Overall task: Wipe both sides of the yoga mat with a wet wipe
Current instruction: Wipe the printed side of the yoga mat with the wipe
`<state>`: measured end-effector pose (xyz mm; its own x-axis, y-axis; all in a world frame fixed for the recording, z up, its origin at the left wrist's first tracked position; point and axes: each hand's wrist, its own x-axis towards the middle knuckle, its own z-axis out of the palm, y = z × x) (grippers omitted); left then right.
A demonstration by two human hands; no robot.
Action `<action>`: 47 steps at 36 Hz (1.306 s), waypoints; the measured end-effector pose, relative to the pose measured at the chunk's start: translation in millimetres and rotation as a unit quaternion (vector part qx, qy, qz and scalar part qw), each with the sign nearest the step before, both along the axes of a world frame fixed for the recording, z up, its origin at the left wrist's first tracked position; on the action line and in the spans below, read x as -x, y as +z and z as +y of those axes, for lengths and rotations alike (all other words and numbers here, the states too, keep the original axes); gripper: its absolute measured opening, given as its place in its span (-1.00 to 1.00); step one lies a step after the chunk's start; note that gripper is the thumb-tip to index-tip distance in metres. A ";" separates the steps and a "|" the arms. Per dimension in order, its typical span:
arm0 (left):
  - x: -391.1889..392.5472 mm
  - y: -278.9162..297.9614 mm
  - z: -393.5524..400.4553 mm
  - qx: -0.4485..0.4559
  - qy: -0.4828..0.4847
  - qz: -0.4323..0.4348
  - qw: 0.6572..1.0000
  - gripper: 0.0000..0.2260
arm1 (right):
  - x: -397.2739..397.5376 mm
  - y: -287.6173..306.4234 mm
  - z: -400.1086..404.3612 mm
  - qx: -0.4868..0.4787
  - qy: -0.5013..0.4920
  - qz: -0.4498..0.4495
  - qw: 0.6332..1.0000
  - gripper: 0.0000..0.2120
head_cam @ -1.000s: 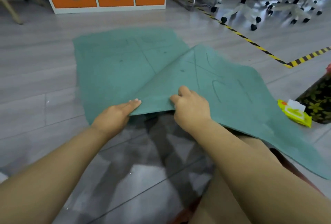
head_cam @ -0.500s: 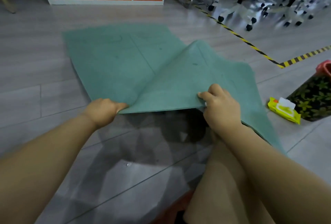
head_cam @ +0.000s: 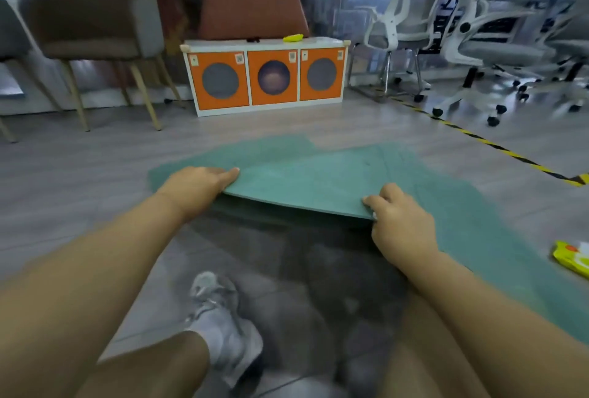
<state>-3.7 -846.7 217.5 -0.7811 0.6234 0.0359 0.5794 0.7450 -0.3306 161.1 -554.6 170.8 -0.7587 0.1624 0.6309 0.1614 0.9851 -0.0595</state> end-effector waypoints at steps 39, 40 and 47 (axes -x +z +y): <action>-123.7 40.5 -110.0 0.002 0.152 0.028 0.988 -0.34 | -6.7 14.0 -71.9 -0.063 0.142 0.000 0.988 -0.66; -122.6 38.9 -110.2 -0.004 0.152 0.018 0.988 -0.33 | -6.7 13.0 -71.7 -0.065 0.143 -0.003 0.988 -0.66; -116.6 35.6 -103.3 -0.057 0.126 -0.041 0.989 -0.32 | -12.0 9.1 -57.9 -0.074 0.131 -0.013 0.989 -0.63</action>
